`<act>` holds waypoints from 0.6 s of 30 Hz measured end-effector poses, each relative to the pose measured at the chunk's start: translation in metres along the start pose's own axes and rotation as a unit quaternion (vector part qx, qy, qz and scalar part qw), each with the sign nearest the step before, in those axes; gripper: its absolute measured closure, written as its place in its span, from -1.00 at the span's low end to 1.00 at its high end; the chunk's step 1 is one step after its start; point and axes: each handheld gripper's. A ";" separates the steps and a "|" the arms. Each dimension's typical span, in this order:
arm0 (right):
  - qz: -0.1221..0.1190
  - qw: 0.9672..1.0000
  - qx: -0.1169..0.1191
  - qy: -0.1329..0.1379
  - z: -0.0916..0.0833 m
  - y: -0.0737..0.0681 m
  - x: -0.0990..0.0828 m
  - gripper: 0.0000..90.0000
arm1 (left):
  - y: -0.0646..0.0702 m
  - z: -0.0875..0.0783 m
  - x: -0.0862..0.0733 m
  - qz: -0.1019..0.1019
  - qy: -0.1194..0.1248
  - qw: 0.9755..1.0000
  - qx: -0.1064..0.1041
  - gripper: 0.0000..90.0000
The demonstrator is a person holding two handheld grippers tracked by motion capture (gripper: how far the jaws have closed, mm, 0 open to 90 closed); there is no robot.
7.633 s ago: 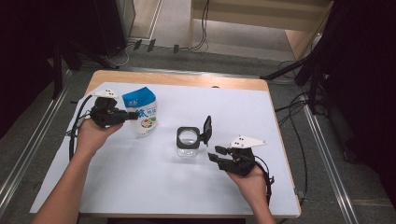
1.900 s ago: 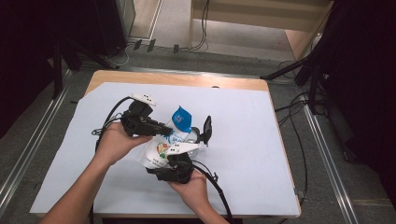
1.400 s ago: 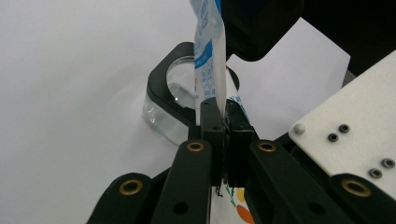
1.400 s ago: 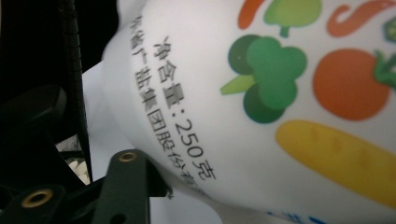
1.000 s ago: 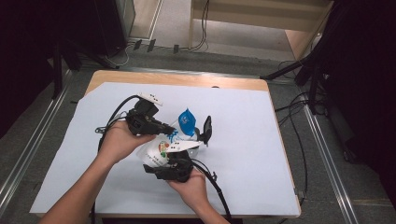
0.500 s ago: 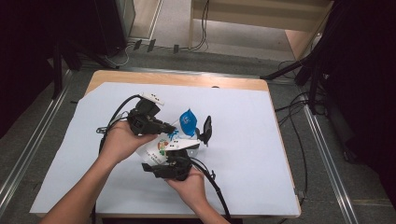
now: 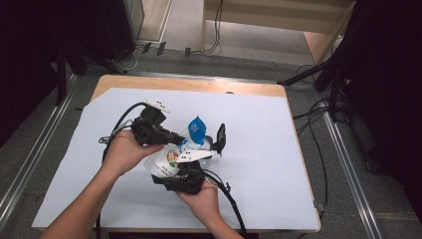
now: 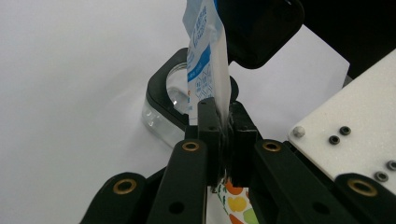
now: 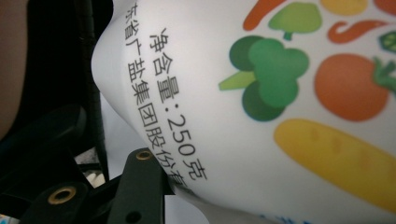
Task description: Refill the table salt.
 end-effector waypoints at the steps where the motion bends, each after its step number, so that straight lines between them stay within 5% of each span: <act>1: 0.001 1.000 0.002 0.003 0.000 0.000 0.000 0.42 | 0.000 0.000 0.000 0.000 0.001 1.000 -0.002 0.93; 9: 0.013 1.000 0.021 0.013 -0.005 0.002 -0.001 0.42 | 0.001 -0.001 0.002 0.001 0.000 1.000 -0.005 0.98; 18: 0.018 1.000 0.014 0.006 -0.005 0.006 0.000 0.42 | 0.007 0.005 0.005 0.006 -0.008 1.000 0.020 1.00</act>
Point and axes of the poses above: each handheld gripper's, and its own axes: z roughly forward along the jaws, x roughly out of its top, y roughly to its right, and after that the axes turned 14 degrees about y, right-handed
